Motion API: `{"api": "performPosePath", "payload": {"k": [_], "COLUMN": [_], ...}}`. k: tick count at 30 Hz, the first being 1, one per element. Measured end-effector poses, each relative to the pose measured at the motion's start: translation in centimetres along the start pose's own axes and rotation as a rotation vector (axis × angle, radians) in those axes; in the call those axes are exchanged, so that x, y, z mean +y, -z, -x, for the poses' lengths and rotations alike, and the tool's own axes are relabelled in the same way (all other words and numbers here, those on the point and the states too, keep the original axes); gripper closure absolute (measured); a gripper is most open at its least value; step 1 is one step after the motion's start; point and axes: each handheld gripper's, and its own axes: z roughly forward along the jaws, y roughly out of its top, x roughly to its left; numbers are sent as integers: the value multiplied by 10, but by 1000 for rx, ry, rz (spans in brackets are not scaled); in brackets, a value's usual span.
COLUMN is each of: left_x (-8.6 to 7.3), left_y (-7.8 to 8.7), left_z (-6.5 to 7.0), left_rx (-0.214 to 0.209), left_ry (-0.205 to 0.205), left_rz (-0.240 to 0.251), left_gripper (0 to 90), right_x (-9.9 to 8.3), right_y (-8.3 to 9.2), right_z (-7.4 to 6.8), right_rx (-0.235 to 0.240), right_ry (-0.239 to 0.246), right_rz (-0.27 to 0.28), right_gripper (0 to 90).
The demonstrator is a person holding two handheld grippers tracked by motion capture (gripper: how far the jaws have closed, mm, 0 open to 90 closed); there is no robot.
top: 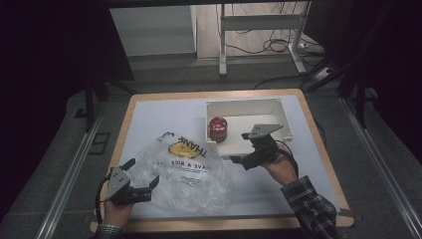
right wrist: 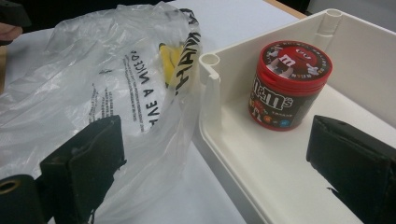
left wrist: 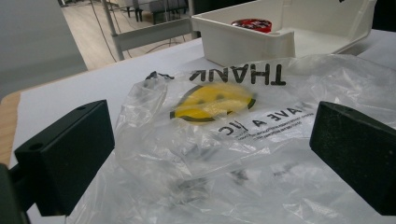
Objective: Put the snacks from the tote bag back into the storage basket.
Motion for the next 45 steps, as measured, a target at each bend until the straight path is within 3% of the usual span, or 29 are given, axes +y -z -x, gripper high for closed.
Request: {"api": "performPosePath", "payload": {"k": [16,45], "left_x": [0,0], "left_y": [1,0], "left_z": [0,1], "left_rx": [3,0], "left_ry": [3,-2], "left_rz": [3,-1], "left_gripper": [0,0], "right_x": [-19,-56], "right_y": [19,50], "right_z": [-11,-28], "right_rx": [-32,-83], "right_ry": [-9,-27], "right_rz": [52,98], "right_gripper": [45,45]}}
